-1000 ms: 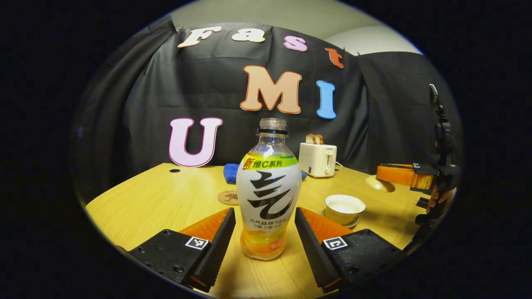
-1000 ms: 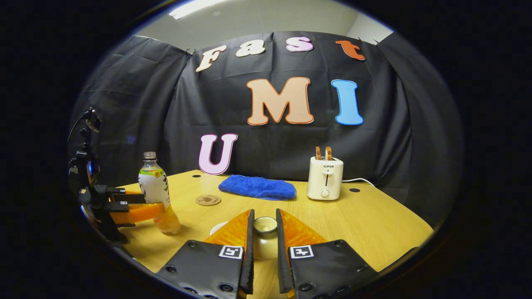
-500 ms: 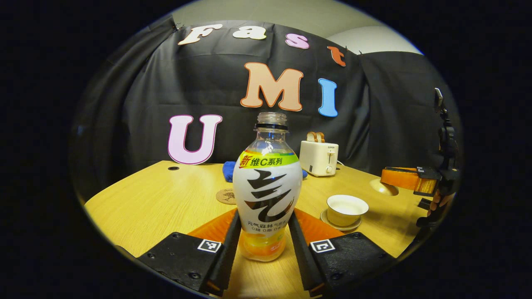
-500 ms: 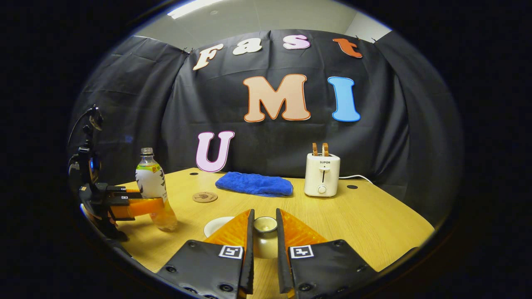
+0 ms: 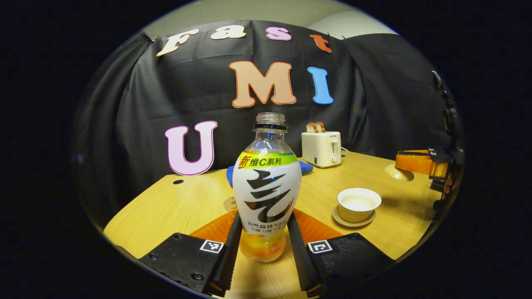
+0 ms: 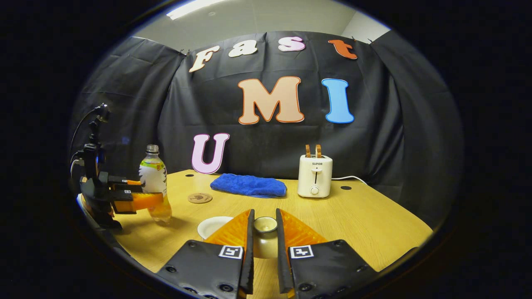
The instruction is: Open the teacup lid with one hand, grasp the water bottle and pour water into the teacup with the other hand; after pouring, place the water bottle on the coaster and then close the teacup lid.
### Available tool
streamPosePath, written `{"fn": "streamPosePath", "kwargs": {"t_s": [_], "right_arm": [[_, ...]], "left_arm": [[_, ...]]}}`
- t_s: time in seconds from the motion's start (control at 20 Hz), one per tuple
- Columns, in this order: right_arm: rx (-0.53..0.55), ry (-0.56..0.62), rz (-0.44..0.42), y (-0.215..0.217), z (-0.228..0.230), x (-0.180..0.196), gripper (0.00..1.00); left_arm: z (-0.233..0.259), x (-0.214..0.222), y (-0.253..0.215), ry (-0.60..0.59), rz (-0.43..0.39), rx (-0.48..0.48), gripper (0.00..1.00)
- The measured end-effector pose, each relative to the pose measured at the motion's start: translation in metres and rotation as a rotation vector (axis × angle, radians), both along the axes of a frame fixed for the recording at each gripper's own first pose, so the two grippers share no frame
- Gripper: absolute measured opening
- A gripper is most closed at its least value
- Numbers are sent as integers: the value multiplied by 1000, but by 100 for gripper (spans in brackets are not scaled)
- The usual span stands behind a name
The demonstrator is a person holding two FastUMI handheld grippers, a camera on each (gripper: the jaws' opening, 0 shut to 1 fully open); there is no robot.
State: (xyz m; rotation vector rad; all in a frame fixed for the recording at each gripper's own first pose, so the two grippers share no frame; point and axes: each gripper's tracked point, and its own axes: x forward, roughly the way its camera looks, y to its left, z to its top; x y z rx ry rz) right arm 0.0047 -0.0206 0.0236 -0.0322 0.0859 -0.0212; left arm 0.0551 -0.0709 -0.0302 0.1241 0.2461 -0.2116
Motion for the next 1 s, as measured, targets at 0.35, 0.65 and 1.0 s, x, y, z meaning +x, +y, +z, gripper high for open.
{"fn": "streamPosePath", "kwargs": {"t_s": [0.35,0.65,1.0], "right_arm": [[22,6,2,-4,-7,-4,27],[76,3,-11,-13,-14,-8,27],[89,9,-10,-17,-19,-9,27]], "left_arm": [[-3,18,-15,9,-110,250,59],[-19,27,-32,13,-188,415,59],[-16,27,-43,-37,-268,583,59]]}}
